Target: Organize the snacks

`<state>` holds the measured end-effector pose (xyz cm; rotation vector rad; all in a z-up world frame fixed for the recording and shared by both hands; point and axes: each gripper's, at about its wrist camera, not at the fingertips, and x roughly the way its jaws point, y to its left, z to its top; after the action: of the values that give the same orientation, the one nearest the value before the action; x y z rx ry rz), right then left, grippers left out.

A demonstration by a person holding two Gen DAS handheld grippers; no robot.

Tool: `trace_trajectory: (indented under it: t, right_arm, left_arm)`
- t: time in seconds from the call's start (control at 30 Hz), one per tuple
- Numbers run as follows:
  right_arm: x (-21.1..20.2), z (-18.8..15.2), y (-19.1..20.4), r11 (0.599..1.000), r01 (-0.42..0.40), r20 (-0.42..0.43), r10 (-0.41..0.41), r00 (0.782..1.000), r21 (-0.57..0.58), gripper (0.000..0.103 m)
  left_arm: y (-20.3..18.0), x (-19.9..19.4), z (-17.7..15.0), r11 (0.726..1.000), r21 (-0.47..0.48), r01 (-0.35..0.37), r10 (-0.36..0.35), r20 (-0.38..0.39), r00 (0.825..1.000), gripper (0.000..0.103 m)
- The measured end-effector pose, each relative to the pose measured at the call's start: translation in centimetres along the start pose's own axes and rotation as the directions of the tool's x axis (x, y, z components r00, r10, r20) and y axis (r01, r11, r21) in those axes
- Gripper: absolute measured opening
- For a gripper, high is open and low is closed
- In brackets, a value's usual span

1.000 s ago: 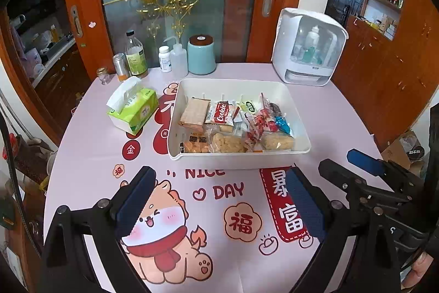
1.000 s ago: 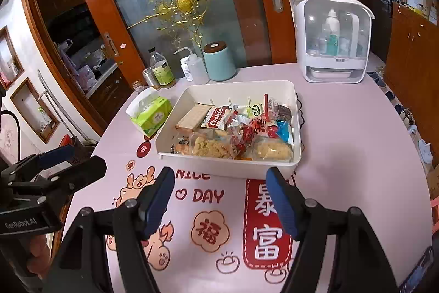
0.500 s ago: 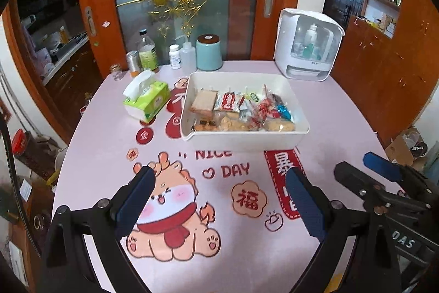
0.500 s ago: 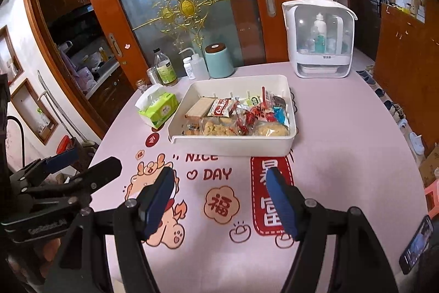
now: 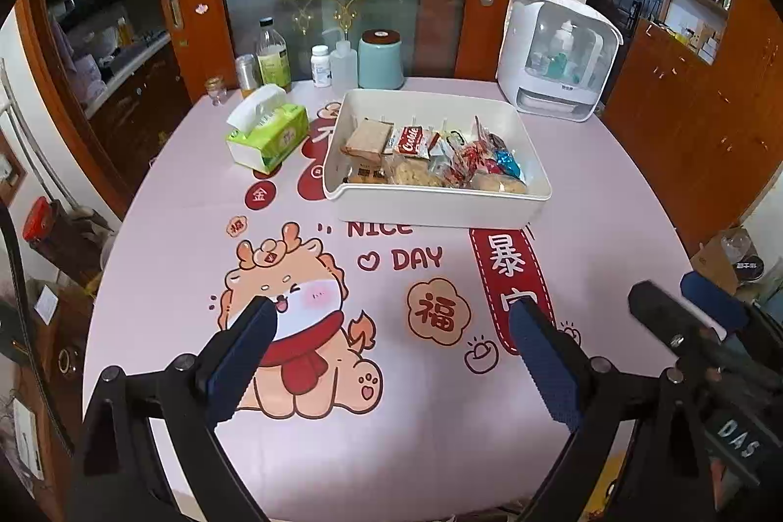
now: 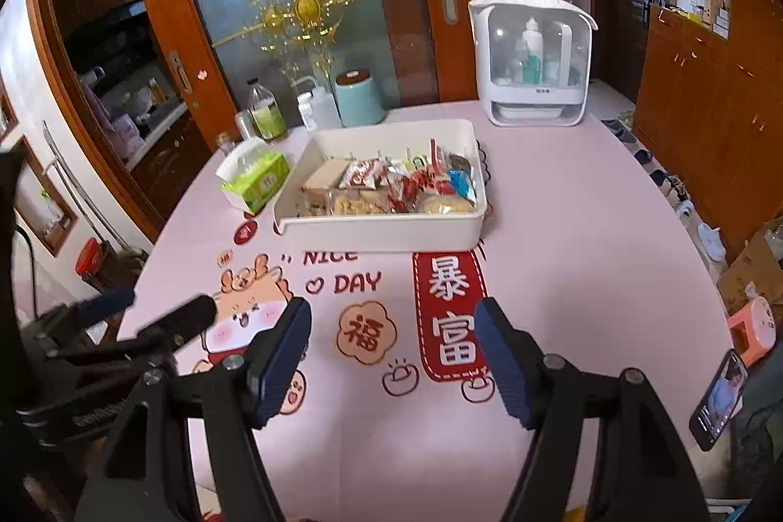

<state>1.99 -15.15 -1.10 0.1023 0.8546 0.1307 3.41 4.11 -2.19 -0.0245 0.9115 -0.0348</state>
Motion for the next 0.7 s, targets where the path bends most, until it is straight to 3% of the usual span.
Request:
trace_trajectory:
  t: [0.7]
  right_arm:
    - [0.98, 0.09, -0.26, 1.0, 0.024, -0.028, -0.025, 0.999, -0.004, 0.07]
  left_arm:
    - [0.02, 0.5, 0.12, 1.0, -0.003, -0.016, 0.016, -0.026, 1.0, 0.095]
